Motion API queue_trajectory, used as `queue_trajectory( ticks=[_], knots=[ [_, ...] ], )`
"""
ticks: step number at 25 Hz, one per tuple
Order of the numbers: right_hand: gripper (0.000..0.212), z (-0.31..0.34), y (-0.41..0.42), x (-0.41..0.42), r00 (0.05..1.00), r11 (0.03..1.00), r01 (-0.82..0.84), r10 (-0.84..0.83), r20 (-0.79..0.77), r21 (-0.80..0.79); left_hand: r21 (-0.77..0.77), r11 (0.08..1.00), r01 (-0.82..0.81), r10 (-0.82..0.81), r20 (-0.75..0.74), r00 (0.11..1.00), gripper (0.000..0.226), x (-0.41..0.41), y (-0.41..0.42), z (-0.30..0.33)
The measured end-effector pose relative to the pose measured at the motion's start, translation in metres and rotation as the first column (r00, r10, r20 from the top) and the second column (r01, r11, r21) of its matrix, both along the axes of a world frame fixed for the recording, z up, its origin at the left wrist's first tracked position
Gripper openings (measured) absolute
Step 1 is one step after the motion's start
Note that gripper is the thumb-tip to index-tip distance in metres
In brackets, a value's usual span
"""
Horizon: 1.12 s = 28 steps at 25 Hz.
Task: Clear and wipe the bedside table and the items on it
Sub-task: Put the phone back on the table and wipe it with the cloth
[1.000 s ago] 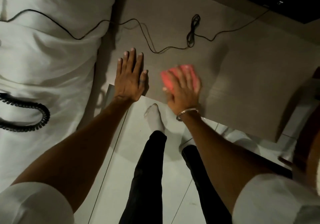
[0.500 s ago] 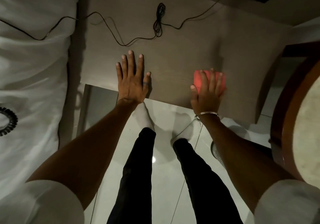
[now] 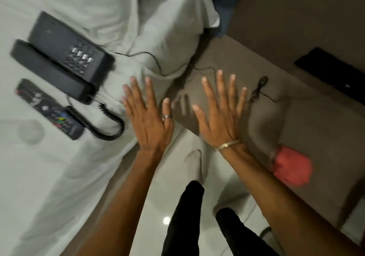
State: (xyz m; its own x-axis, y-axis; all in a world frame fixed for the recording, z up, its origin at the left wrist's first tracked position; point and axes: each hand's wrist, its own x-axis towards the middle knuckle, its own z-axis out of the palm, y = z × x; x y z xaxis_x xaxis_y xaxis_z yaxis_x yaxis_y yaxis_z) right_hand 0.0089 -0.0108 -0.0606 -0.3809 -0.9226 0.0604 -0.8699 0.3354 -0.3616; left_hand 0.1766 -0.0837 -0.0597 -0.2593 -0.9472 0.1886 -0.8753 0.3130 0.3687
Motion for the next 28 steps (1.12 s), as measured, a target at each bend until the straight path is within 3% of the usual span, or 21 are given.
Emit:
queue_trajectory(
  ticks=[3, 6, 8, 11, 14, 15, 17, 19, 20, 22, 24, 28],
  knots=[
    [0.067, 0.038, -0.099, 0.052, 0.975, 0.962, -0.197, 0.212, 0.063, -0.190, -0.133, 0.959, -0.249, 0.243, -0.056, 0.968, 0.068, 0.051, -0.054, 0.034],
    [0.062, 0.058, -0.182, 0.107, 0.898, 0.873, -0.399, 0.433, 0.071, -0.282, -0.182, 0.911, -0.371, 0.360, -0.092, 0.928, 0.069, 0.087, -0.106, 0.046],
    [0.060, 0.057, -0.218, 0.133, 0.854, 0.856, -0.484, 0.507, 0.116, -0.179, -0.078, 0.911, -0.405, 0.398, -0.095, 0.912, 0.072, 0.100, -0.133, 0.045],
    [0.061, 0.037, -0.236, 0.154, 0.882, 0.885, -0.466, 0.464, 0.080, 0.010, 0.034, 0.922, -0.387, 0.386, -0.171, 0.906, 0.070, 0.104, -0.149, 0.038],
    [0.065, 0.037, -0.236, 0.153, 0.889, 0.896, -0.445, 0.442, 0.121, 0.002, 0.052, 0.913, -0.404, 0.401, -0.294, 0.868, 0.070, 0.096, -0.145, 0.040],
    [0.066, 0.042, -0.236, 0.153, 0.888, 0.899, -0.437, 0.431, 0.158, 0.005, 0.112, 0.882, -0.458, 0.466, -0.363, 0.807, 0.073, 0.092, -0.145, 0.045],
    [0.065, 0.057, -0.238, 0.156, 0.876, 0.924, -0.383, 0.360, 0.320, 0.010, 0.326, 0.740, -0.589, 0.664, -0.494, 0.561, 0.076, 0.085, -0.151, 0.060],
    [0.056, 0.076, -0.232, 0.157, 0.773, 0.974, -0.228, 0.187, 0.606, -0.009, 0.493, 0.635, -0.595, 0.752, -0.572, 0.328, 0.064, 0.082, -0.152, 0.074],
    [0.050, 0.084, -0.223, 0.151, 0.696, 0.993, -0.120, 0.094, 0.711, -0.014, 0.520, 0.642, -0.563, 0.741, -0.610, 0.282, 0.053, 0.075, -0.143, 0.081],
    [0.042, 0.092, -0.190, 0.133, 0.580, 0.996, 0.087, -0.057, 0.813, 0.007, 0.518, 0.693, -0.500, 0.704, -0.636, 0.316, 0.042, 0.059, -0.104, 0.091],
    [0.038, 0.089, -0.140, 0.107, 0.447, 0.958, 0.271, -0.211, 0.870, 0.093, 0.469, 0.784, -0.407, 0.617, -0.661, 0.427, 0.048, 0.038, -0.054, 0.089],
    [0.042, 0.059, -0.040, 0.050, 0.271, 0.824, 0.489, -0.454, 0.849, 0.285, 0.398, 0.910, -0.117, 0.380, -0.684, 0.623, 0.058, -0.002, 0.016, 0.059]
  ],
)
